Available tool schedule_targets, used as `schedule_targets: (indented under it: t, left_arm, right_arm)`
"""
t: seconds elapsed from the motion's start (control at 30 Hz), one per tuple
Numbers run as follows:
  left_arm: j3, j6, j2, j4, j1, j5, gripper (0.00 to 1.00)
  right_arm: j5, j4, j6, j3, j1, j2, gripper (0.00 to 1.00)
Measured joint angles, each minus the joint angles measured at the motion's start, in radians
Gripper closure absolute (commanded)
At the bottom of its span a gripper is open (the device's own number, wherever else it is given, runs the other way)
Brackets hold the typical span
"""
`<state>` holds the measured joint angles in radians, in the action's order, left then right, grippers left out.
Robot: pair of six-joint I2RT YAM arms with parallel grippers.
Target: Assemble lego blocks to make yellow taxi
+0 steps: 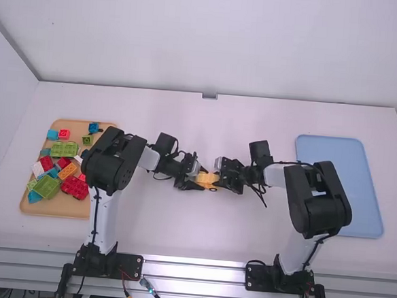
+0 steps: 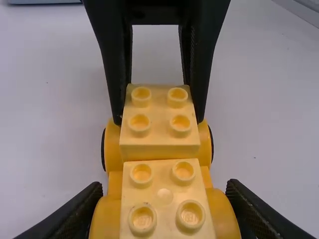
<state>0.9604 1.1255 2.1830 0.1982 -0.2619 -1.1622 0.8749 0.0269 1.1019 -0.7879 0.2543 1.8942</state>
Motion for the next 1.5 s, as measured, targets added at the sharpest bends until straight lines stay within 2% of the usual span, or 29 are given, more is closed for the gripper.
schedule_targets:
  t: [0.07,0.1,0.13,0.2,0.47,0.53,0.57,0.6,0.63,0.67,0.8,1.17,1.5]
  left_arm:
    - [0.0,0.0,0.0,0.0,-0.001,0.0,0.55]
    - [0.0,0.0,0.0,0.0,-0.001,0.0,0.55]
    - [0.0,0.0,0.0,0.0,-0.001,0.002,0.55]
    - [0.0,-0.001,0.0,0.001,-0.002,0.002,0.55]
    - [0.0,-0.002,0.0,0.003,-0.003,0.003,0.54]
    - [0.0,-0.003,0.0,0.003,-0.003,0.003,0.54]
    - [0.0,-0.003,0.0,0.004,-0.003,0.003,0.54]
    - [0.0,-0.003,0.0,0.003,-0.003,0.003,0.54]
    - [0.0,-0.003,0.0,0.003,-0.003,0.003,0.54]
    - [0.0,-0.003,0.0,0.004,-0.003,0.003,0.54]
    - [0.0,-0.003,0.0,0.004,-0.003,0.003,0.55]
    - [0.0,-0.001,0.0,0.003,-0.009,0.0,0.55]
    - [-0.004,0.0,0.0,0.005,-0.013,-0.002,0.55]
  right_arm:
    - [0.001,0.0,0.0,0.0,-0.006,0.0,0.57]
    - [0.001,0.0,0.0,0.0,-0.006,0.0,0.57]
    - [0.005,-0.002,-0.001,0.0,-0.01,0.0,0.51]
    - [0.015,-0.002,0.002,0.0,-0.018,0.0,0.46]
    - [0.064,-0.004,0.004,-0.009,-0.02,0.0,0.43]
    - [0.105,-0.005,0.014,-0.026,-0.023,0.0,0.5]
    - [0.13,-0.004,0.024,-0.037,-0.027,0.0,0.7]
    - [0.14,-0.001,0.032,-0.042,-0.03,0.0,0.78]
    - [0.156,-0.002,0.035,-0.052,-0.037,0.0,0.96]
    - [0.161,-0.002,0.035,-0.057,-0.04,0.0,1.0]
    - [0.122,-0.004,0.006,-0.063,-0.036,0.0,1.0]
    - [-0.054,-0.054,-0.056,-0.09,0.046,0.0,1.0]
    - [-0.107,-0.088,-0.055,-0.085,0.012,0.0,1.0]
